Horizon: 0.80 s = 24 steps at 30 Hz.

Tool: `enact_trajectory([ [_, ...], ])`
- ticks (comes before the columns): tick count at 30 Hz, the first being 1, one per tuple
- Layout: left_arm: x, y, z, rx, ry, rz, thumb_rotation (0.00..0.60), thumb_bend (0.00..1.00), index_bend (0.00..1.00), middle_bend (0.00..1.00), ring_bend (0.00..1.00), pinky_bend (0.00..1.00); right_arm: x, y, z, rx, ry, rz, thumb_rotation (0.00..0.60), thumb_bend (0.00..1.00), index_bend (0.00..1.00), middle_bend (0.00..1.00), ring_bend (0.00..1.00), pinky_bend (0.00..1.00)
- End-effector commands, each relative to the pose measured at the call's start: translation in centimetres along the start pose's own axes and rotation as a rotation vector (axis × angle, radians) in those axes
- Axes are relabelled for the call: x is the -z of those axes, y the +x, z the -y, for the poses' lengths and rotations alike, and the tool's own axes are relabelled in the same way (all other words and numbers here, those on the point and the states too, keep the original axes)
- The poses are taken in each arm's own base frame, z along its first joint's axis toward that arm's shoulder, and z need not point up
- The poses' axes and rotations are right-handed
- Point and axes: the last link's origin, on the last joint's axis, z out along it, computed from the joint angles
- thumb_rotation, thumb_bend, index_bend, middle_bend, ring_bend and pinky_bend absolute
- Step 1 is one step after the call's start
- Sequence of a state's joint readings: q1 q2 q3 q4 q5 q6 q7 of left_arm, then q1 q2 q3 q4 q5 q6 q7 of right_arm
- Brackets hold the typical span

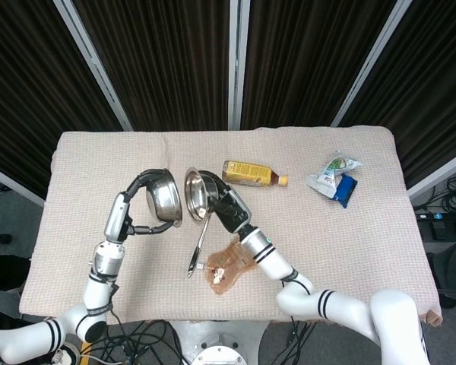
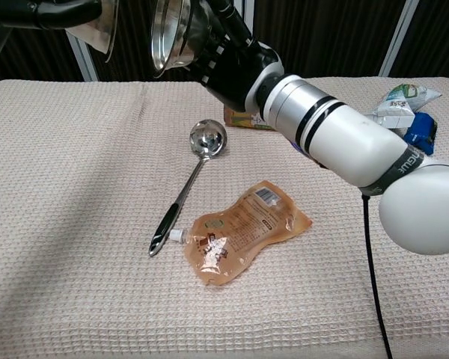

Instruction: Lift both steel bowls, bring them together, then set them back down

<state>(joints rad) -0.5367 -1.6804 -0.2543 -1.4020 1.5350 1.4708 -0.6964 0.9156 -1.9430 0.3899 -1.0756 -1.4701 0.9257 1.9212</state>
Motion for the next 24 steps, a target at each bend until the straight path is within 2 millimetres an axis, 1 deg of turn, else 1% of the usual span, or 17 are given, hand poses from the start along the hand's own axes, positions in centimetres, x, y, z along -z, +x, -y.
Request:
enact_trajectory([
  [1,-0.1,-1.2,0.0,0.014,0.004,0.041,0.6,0.05,0.47,0.45,0.4,0.58,-1.1,-1.2,0.2,0.005,-0.021,0.033,0.6,0.27,0.57,0.46,0.42,0.55],
  [3,-0.3,-2.3,0.0,0.029,0.005,0.07,0.6,0.05,0.47,0.45,0.4,0.58,-1.5,-2.4,-0.4,-0.002,-0.042,0.068,0.6,0.27,0.57,0.46,0.42,0.55],
  [5,-0.5,-2.8,0.0,0.039,0.002,0.078,0.6,0.05,0.47,0.45,0.4,0.58,-1.6,-3.3,-0.8,-0.014,-0.052,0.093,0.6,0.27,0.57,0.46,0.42,0.55],
  [6,-0.6,-2.9,0.0,0.042,-0.001,0.078,0.6,0.05,0.47,0.45,0.4,0.58,-1.6,-3.6,-0.9,-0.018,-0.057,0.104,0.6,0.27,0.57,0.46,0.42,0.55],
  [8,-0.7,-2.7,0.0,0.042,-0.005,0.065,0.6,0.05,0.47,0.45,0.4,0.58,-1.4,-3.4,-1.0,-0.022,-0.06,0.103,0.6,0.27,0.57,0.46,0.42,0.55],
  [10,-0.6,-1.8,-0.1,0.031,-0.015,0.033,0.6,0.05,0.47,0.45,0.4,0.58,-0.6,-1.9,-0.5,-0.026,-0.042,0.064,0.6,0.27,0.57,0.46,0.42,0.55],
  [12,-0.2,0.0,0.0,-0.01,-0.024,-0.016,0.6,0.05,0.47,0.45,0.4,0.58,0.5,0.5,0.8,0.015,0.003,0.007,0.6,0.27,0.57,0.46,0.42,0.55],
  [13,0.2,1.1,0.1,-0.035,-0.022,-0.041,0.6,0.05,0.47,0.45,0.4,0.58,1.2,1.7,1.6,0.074,0.021,-0.02,0.6,0.28,0.57,0.46,0.42,0.55],
  [14,0.7,2.2,0.4,-0.068,-0.012,-0.063,0.6,0.05,0.47,0.45,0.4,0.58,2.2,3.2,2.3,0.161,0.034,-0.052,0.6,0.28,0.57,0.46,0.42,0.55],
  [15,1.6,3.9,1.1,-0.134,0.015,-0.079,0.6,0.05,0.47,0.45,0.4,0.58,3.7,5.1,3.3,0.333,0.042,-0.096,0.6,0.28,0.57,0.46,0.42,0.55],
  [16,2.4,5.2,1.8,-0.209,0.047,-0.077,0.6,0.05,0.47,0.45,0.4,0.58,5.1,6.5,4.1,0.492,0.042,-0.134,0.6,0.28,0.57,0.46,0.42,0.55],
  [17,3.1,6.6,2.8,-0.295,0.092,-0.061,0.6,0.05,0.47,0.45,0.4,0.58,6.7,7.8,4.7,0.657,0.035,-0.176,0.6,0.28,0.57,0.46,0.42,0.55],
  [18,4.2,8.2,4.1,-0.399,0.172,-0.007,0.6,0.05,0.48,0.45,0.4,0.58,9.1,9.1,5.4,0.86,0.027,-0.233,0.6,0.28,0.57,0.46,0.42,0.55],
  [21,5.6,11.6,5.8,-0.579,0.315,0.143,0.6,0.05,0.5,0.46,0.42,0.59,14.3,10.7,6.8,1.26,-0.031,-0.374,0.6,0.28,0.57,0.46,0.42,0.55],
  [22,5.8,12.3,6.2,-0.638,0.337,0.182,0.6,0.05,0.5,0.46,0.42,0.6,15.8,10.9,7.1,1.362,-0.056,-0.416,0.6,0.28,0.57,0.46,0.42,0.55],
  [23,5.9,13.0,6.7,-0.72,0.364,0.241,0.6,0.05,0.5,0.46,0.43,0.6,17.6,11.0,7.2,1.479,-0.098,-0.466,0.6,0.28,0.57,0.46,0.42,0.55],
  [24,6.0,13.4,7.2,-0.775,0.385,0.291,0.6,0.05,0.51,0.46,0.43,0.6,18.8,10.9,7.3,1.555,-0.134,-0.494,0.6,0.28,0.57,0.46,0.42,0.55],
])
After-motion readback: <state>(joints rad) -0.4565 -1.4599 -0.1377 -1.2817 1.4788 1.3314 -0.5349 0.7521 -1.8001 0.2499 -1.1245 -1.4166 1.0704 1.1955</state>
